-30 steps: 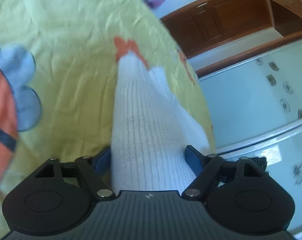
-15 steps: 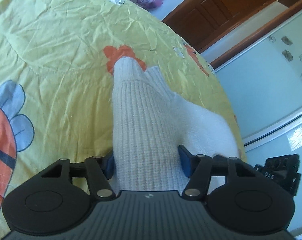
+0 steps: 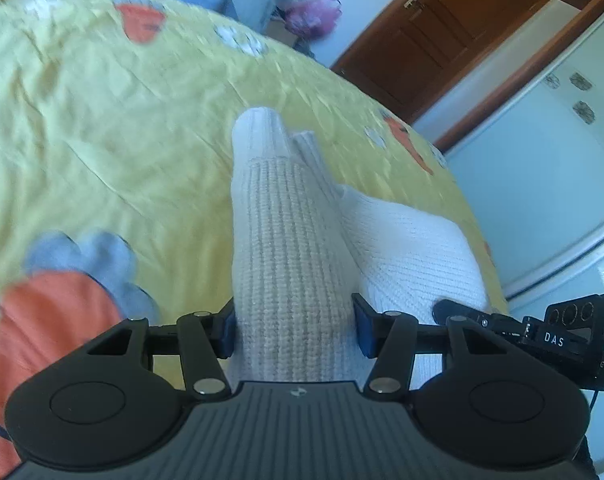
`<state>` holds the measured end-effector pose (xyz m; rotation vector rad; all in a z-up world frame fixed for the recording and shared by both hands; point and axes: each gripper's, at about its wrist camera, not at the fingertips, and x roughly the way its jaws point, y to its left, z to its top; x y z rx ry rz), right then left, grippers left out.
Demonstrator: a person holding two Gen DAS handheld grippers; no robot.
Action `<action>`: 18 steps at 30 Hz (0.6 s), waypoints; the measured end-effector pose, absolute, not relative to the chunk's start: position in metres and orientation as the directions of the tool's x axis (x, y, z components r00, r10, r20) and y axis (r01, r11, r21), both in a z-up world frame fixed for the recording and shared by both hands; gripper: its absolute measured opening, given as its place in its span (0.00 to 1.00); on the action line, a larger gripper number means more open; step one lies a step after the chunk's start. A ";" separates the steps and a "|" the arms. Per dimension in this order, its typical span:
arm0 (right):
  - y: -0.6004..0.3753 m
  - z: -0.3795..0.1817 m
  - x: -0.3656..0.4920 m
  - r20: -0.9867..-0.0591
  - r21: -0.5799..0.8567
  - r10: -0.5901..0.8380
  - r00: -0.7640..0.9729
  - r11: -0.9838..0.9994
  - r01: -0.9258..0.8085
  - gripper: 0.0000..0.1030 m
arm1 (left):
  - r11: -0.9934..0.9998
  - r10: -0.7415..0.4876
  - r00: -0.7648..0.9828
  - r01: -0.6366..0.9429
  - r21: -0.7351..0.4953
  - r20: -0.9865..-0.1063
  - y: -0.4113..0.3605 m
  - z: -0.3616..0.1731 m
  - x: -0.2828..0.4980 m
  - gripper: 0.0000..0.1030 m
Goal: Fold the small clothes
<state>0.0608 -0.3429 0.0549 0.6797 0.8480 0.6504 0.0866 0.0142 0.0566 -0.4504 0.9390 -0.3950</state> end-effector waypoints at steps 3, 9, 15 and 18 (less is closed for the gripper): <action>-0.322 0.054 0.073 -0.428 0.768 0.759 0.490 0.591 -0.246 0.44 | 0.863 -0.466 0.560 0.119 -0.491 -0.685 0.029 0.068 0.092 0.53; -0.311 0.021 0.097 -0.461 0.774 0.737 0.494 0.606 -0.182 0.47 | 0.895 -0.403 0.580 0.089 -0.437 -0.708 0.041 0.038 0.105 0.64; -0.332 0.016 0.074 -0.431 0.809 0.728 0.533 0.573 -0.129 0.69 | 0.820 -0.468 0.665 0.081 -0.567 -0.583 0.067 0.035 0.064 0.74; -0.346 0.032 0.047 -0.397 0.801 0.734 0.551 0.570 -0.182 0.86 | 0.747 -0.535 0.660 0.078 -0.660 -0.527 0.089 0.026 0.033 0.75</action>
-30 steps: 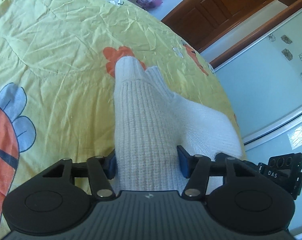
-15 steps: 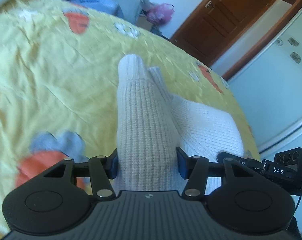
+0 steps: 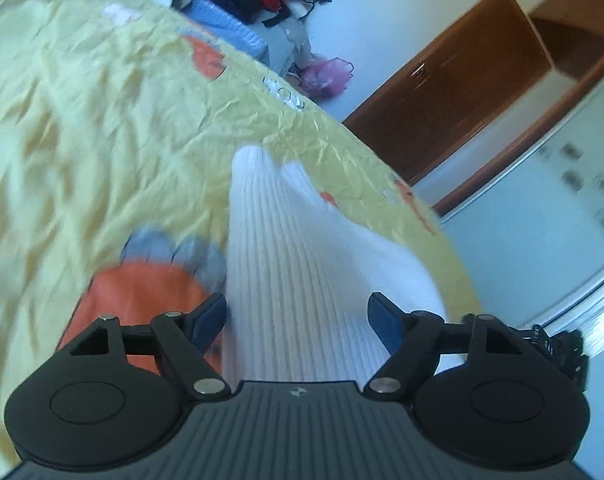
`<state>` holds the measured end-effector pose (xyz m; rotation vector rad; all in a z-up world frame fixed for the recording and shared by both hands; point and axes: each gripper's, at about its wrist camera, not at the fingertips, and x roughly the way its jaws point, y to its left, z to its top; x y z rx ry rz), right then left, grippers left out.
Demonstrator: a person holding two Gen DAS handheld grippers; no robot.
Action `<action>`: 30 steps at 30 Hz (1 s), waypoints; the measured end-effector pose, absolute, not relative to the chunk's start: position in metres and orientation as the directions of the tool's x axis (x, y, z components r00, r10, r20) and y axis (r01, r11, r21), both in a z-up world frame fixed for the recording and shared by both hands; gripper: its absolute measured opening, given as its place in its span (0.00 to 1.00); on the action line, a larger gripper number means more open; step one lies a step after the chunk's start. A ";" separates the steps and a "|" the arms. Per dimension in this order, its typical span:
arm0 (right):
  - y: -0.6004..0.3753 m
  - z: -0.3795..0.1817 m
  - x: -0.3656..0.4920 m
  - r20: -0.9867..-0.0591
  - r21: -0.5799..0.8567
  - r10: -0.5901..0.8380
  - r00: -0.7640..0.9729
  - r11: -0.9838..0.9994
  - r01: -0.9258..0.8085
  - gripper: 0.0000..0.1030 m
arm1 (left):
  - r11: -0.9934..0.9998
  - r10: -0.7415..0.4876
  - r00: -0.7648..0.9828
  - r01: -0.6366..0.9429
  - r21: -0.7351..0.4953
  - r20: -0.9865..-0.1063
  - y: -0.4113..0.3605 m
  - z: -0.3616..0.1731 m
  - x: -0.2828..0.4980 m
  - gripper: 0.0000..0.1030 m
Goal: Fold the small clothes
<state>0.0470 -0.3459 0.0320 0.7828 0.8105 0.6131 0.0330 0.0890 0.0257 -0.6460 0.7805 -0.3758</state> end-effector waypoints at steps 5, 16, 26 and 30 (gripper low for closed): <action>-0.339 0.039 0.027 -0.489 0.718 0.730 0.477 0.647 -0.255 0.88 | 0.706 -0.592 0.622 0.094 -0.701 -0.513 0.089 0.015 0.011 0.81; -0.284 0.032 0.037 -0.540 0.716 0.748 0.386 0.649 -0.257 0.70 | 0.792 -0.526 0.611 0.098 -0.603 -0.591 0.078 0.033 0.020 0.50; -0.252 0.032 0.027 -0.500 0.732 0.796 0.341 0.599 -0.326 0.64 | 0.860 -0.437 0.651 0.099 -0.501 -0.621 0.099 0.052 -0.024 0.48; -0.267 0.026 0.016 -0.477 0.762 0.813 0.334 0.572 -0.302 0.64 | 0.830 -0.463 0.665 0.092 -0.551 -0.586 0.110 0.038 -0.033 0.57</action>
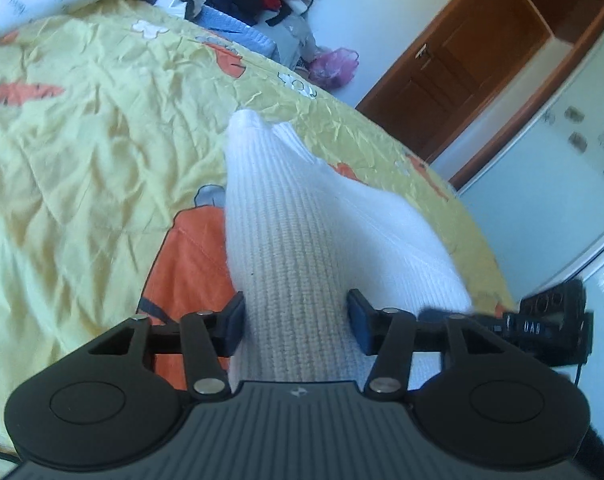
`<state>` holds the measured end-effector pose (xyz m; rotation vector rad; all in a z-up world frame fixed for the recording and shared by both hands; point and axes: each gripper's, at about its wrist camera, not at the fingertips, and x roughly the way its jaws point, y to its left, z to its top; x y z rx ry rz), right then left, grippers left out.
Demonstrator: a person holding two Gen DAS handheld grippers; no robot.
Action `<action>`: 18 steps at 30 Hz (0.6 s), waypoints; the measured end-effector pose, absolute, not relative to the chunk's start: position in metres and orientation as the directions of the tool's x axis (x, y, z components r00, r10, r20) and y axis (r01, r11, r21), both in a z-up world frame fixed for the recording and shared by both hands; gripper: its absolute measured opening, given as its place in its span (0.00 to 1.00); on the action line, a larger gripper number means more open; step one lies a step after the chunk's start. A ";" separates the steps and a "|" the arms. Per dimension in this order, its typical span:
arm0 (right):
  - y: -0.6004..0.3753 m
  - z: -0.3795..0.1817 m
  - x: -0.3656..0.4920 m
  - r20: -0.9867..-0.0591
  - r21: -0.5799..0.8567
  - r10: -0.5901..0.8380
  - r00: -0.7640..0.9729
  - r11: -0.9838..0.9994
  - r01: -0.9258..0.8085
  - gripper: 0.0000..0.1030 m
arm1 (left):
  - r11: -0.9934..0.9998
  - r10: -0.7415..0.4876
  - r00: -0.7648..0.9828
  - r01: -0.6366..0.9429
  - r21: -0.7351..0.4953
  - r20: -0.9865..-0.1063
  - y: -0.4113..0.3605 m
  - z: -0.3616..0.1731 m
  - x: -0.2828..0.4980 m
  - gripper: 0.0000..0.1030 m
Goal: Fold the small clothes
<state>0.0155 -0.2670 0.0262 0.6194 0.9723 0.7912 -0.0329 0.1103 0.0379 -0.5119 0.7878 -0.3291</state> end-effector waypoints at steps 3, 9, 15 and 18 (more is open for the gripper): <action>-0.279 0.025 0.011 -0.457 0.786 0.817 0.353 0.556 -0.269 0.65 | 0.793 -0.484 0.673 0.066 -0.606 -0.560 0.117 0.034 -0.036 0.62; -0.290 0.037 -0.010 -0.450 0.775 0.828 0.334 0.548 -0.314 0.81 | 0.688 -0.599 0.642 0.107 -0.718 -0.479 0.131 0.027 -0.055 0.87; -0.277 0.031 -0.012 -0.500 0.749 0.807 0.313 0.585 -0.312 0.79 | 0.709 -0.597 0.591 0.071 -0.702 -0.543 0.113 0.013 -0.038 0.81; -0.270 0.039 -0.017 -0.536 0.704 0.788 0.303 0.616 -0.353 0.63 | 0.790 -0.542 0.579 0.105 -0.604 -0.609 0.098 0.026 -0.037 0.56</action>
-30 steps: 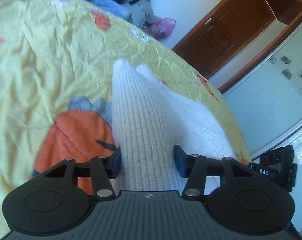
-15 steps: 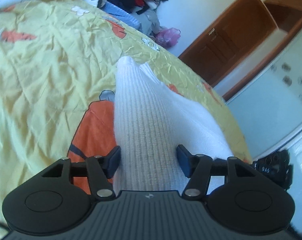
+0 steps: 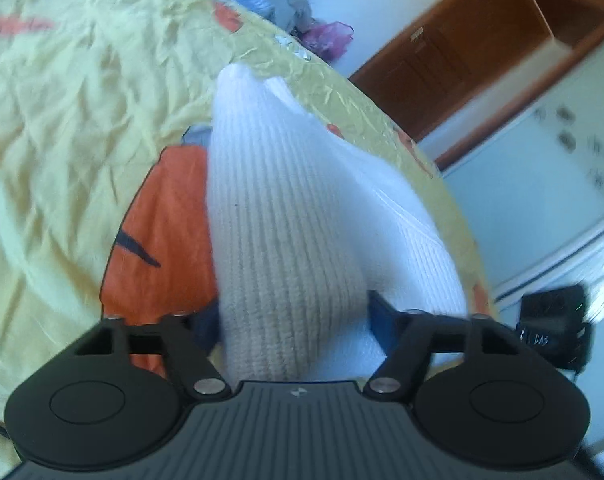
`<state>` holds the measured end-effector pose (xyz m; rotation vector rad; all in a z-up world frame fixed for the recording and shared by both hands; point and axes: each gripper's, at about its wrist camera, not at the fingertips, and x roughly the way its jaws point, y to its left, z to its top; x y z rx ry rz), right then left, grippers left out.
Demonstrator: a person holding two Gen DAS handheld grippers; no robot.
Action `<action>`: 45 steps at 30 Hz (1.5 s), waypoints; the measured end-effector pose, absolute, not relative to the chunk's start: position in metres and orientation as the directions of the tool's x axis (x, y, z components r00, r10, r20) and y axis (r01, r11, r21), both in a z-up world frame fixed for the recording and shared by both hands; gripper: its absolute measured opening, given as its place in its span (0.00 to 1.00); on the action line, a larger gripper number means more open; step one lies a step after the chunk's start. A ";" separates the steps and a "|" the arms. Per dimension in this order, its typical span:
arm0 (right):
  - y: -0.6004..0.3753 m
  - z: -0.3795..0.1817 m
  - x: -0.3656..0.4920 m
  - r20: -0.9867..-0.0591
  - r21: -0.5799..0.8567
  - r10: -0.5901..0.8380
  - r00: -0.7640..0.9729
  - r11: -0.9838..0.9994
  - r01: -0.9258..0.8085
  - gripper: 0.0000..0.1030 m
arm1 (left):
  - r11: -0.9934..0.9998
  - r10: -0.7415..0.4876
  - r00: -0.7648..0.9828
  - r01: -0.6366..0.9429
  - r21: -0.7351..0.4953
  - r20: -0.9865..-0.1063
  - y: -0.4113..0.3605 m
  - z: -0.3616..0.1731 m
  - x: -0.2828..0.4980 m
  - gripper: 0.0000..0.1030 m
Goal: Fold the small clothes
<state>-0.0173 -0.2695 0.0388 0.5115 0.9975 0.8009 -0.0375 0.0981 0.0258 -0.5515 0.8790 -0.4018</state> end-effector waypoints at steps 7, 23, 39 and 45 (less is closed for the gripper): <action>-0.286 0.035 -0.041 -0.560 0.693 0.788 0.256 0.615 -0.376 0.49 | 0.883 -0.463 0.544 0.221 -0.413 -0.699 0.076 0.027 -0.054 0.56; -0.307 0.094 0.037 -0.420 0.736 0.758 0.498 0.606 -0.301 0.76 | 0.957 -0.277 0.832 0.281 -0.066 -0.481 0.053 0.093 -0.083 0.83; -0.255 0.052 0.089 -0.644 0.478 0.570 0.511 0.821 -0.312 0.13 | 0.879 -0.304 0.770 0.454 0.147 -0.561 -0.058 0.031 -0.039 0.83; -0.246 0.066 0.077 -0.664 0.414 0.515 0.542 0.857 -0.308 0.34 | 0.896 -0.333 0.769 0.438 0.070 -0.545 -0.041 0.045 -0.051 0.84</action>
